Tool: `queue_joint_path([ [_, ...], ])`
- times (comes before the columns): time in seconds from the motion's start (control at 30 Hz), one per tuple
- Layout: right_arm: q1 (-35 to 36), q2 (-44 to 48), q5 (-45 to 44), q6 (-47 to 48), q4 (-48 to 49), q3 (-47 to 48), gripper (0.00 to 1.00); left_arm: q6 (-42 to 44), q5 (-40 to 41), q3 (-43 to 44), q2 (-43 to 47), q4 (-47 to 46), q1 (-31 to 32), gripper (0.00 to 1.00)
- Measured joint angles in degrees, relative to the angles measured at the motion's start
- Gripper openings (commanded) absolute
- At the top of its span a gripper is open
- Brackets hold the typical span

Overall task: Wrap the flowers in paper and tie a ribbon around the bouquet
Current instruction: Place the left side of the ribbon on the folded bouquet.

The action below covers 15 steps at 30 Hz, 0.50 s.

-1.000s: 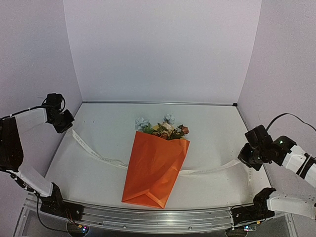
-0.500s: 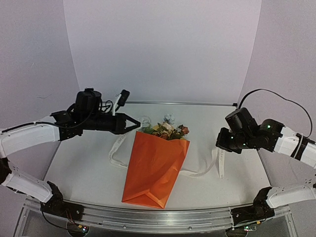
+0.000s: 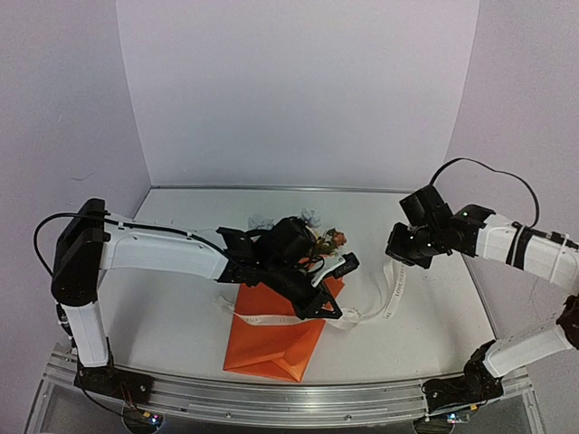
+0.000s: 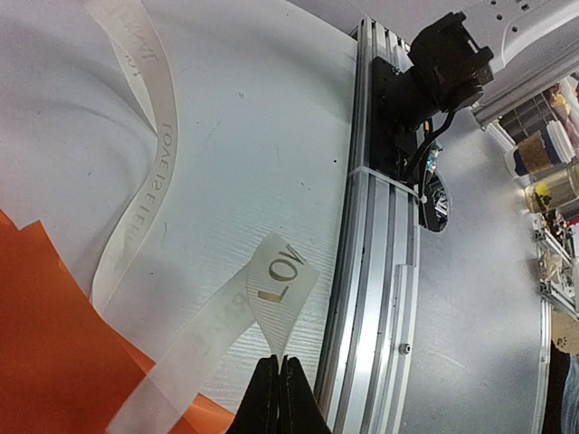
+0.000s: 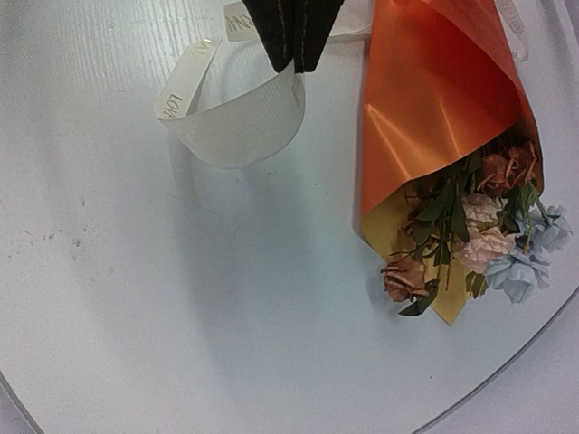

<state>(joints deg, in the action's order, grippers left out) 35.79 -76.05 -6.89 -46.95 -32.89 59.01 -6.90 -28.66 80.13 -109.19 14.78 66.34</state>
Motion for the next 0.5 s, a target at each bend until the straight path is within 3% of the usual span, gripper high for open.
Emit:
queue_joint_path([
  [0.1,0.0,-2.5,3.0,1.0,0.9,3.4,0.00,1.5,1.3,1.8,-2.0,0.9,0.2,0.09],
  [0.3,1.7,-4.8,8.1,2.6,2.7,9.8,0.00,-1.5,3.7,-0.8,-2.1,-5.9,-2.6,0.40],
  [0.5,7.4,-10.2,12.6,5.5,4.2,16.0,0.00,-9.3,3.1,-14.5,5.1,-18.1,-9.3,0.45],
])
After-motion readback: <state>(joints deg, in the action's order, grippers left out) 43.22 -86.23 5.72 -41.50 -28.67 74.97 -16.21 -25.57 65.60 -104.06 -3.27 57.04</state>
